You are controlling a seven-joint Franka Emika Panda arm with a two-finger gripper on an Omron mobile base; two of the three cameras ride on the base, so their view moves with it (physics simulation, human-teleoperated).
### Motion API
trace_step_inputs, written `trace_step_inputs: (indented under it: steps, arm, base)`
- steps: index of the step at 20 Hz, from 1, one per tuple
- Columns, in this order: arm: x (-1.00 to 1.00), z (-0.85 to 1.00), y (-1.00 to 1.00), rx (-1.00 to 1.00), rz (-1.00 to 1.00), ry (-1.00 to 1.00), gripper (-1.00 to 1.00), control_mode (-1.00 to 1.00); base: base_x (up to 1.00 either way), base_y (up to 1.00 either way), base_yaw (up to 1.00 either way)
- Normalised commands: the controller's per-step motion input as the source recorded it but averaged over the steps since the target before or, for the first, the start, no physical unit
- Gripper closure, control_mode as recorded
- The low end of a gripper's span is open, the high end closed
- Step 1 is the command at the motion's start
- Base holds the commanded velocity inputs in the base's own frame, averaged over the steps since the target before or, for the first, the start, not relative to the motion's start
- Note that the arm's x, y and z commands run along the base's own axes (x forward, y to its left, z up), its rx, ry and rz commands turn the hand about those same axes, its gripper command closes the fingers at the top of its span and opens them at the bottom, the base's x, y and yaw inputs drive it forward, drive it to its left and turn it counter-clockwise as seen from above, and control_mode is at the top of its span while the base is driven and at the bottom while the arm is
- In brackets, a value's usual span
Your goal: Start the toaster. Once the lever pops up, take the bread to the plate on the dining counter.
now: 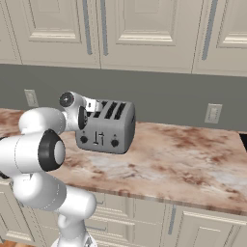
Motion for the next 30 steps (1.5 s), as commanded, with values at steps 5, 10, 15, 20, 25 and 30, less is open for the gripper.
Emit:
trace_step_inputs:
  steps: [5, 10, 15, 20, 25, 30]
  arm:
    - [0.00, 0.00, 0.00, 0.00, 0.00, 0.00, -1.00, -1.00]
    - [0.00, 0.00, 0.00, 0.00, 0.00, 0.00, -1.00, -1.00]
    - [0.00, 0.00, 0.00, 0.00, 0.00, 0.00, -1.00, -1.00]
    - [0.00, 0.00, 0.00, 0.00, 0.00, 0.00, -1.00, -1.00]
    - [0.00, 0.00, 0.00, 0.00, 0.00, 0.00, -1.00, -1.00]
    - [0.00, 0.00, 0.00, 0.00, 0.00, 0.00, -1.00, -1.00]
  base:
    - [0.00, 0.00, 0.00]
    - [0.00, 0.00, 0.00]
    - [0.00, 0.00, 0.00]
    - [0.00, 0.00, 0.00]
    - [0.00, 0.00, 0.00]
    - [0.00, 0.00, 0.00]
